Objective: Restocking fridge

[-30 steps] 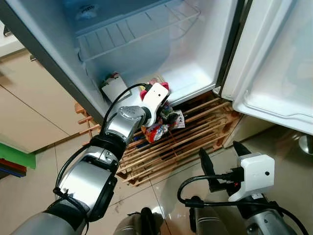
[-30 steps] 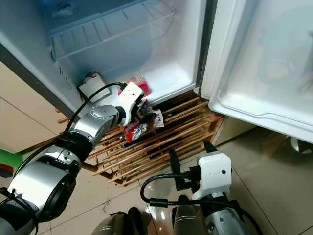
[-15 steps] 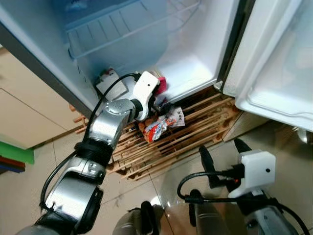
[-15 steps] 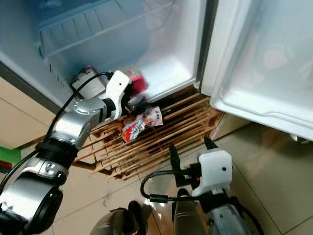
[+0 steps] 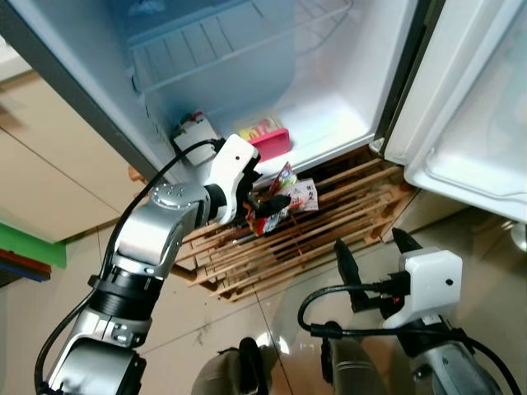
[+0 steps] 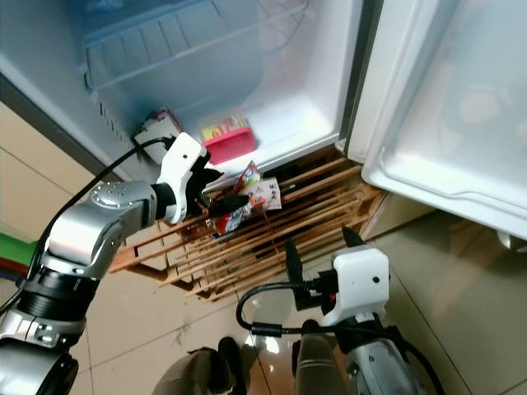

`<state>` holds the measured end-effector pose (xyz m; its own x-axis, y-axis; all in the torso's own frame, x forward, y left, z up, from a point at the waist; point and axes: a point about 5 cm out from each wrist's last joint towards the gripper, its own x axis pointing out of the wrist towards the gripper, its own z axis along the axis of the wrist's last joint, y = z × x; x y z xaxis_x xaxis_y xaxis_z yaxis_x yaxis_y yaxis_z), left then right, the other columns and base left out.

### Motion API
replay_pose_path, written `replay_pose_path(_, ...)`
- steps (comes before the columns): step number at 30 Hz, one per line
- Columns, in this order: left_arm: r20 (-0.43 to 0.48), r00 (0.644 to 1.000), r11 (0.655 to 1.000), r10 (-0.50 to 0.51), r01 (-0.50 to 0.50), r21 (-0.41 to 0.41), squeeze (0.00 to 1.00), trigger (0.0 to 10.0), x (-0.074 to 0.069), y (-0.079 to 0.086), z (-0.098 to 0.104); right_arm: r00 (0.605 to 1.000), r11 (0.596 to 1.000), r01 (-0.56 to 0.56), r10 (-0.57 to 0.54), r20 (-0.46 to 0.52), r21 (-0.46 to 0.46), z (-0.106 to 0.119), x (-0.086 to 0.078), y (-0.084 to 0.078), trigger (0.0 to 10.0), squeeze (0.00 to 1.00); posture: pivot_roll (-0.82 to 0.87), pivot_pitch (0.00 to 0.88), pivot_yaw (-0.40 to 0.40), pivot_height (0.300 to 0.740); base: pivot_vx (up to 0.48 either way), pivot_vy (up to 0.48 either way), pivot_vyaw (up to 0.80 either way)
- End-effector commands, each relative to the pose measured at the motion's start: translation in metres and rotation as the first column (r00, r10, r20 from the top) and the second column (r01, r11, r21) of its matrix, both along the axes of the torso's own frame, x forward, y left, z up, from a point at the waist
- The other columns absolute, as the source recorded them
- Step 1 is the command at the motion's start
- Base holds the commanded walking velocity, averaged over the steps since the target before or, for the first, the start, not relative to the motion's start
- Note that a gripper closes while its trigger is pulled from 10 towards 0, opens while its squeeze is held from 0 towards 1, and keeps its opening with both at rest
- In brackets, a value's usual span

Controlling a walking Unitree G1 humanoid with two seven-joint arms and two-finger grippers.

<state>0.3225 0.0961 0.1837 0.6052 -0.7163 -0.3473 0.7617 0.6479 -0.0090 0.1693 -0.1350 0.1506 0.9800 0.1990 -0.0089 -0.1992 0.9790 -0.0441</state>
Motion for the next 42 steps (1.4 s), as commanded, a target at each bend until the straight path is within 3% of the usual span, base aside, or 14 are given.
replay_pose_path(1, -0.035, 0.999, 1.000, -0.003, 0.004, 0.027, 0.00, 10.0, -0.004, 0.002, -0.010, 1.000, 1.000, -0.010, 0.010, -0.013, 0.015, -0.004, 0.000, 0.002, 10.0, 0.00, -0.25, 0.266, 0.177, 0.740, 0.000, 0.000, 0.00)
replay_pose_path(7, -0.049, 0.999, 0.994, 0.017, -0.012, 0.104, 0.00, 10.0, 0.004, 0.000, -0.028, 1.000, 1.000, -0.013, 0.013, -0.009, 0.018, -0.005, 0.001, 0.004, 10.0, 0.00, -0.26, 0.247, 0.183, 0.740, 0.000, 0.000, 0.00)
replay_pose_path(15, -0.059, 0.998, 0.992, 0.039, -0.031, 0.119, 0.00, 10.0, 0.014, -0.001, -0.037, 1.000, 1.000, -0.010, 0.010, -0.006, 0.017, -0.005, 0.000, 0.004, 10.0, 0.00, -0.28, 0.238, 0.186, 0.740, 0.000, 0.000, 0.00)
replay_pose_path(22, 0.021, 0.998, 0.987, 0.065, -0.068, 0.147, 0.00, 10.0, 0.024, -0.005, -0.044, 1.000, 1.000, -0.017, 0.017, 0.004, 0.003, -0.003, -0.001, 0.006, 10.0, 0.00, -0.28, 0.241, 0.188, 0.740, 0.000, 0.000, 0.00)
replay_pose_path(26, 0.079, 0.993, 0.974, 0.084, -0.098, 0.205, 0.00, 10.0, 0.030, -0.013, -0.059, 1.000, 1.000, -0.019, 0.019, 0.004, 0.002, -0.004, -0.002, 0.008, 10.0, 0.00, -0.28, 0.255, 0.187, 0.740, 0.000, 0.000, 0.00)
replay_pose_path(35, 0.034, 0.993, 0.941, 0.116, -0.120, 0.316, 0.00, 10.0, 0.023, -0.020, -0.105, 1.000, 1.000, -0.019, 0.019, 0.001, 0.011, -0.004, -0.002, 0.010, 10.0, 0.00, -0.28, 0.264, 0.182, 0.740, 0.000, 0.000, 0.00)
replay_pose_path(36, 0.027, 0.991, 0.938, 0.127, -0.129, 0.321, 0.00, 0.0, 0.022, -0.019, -0.109, 1.000, 1.000, -0.019, 0.019, 0.002, 0.011, -0.004, -0.002, 0.010, 10.0, 0.00, -0.28, 0.264, 0.182, 0.740, 0.000, 0.000, 0.00)
replay_pose_path(42, 0.053, 0.987, 0.936, 0.152, -0.161, 0.312, 0.00, 0.0, 0.026, -0.016, -0.111, 1.000, 1.000, -0.016, 0.016, -0.001, 0.010, -0.004, -0.002, 0.010, 10.0, 0.00, -0.28, 0.264, 0.182, 0.740, 0.000, 0.000, 0.00)
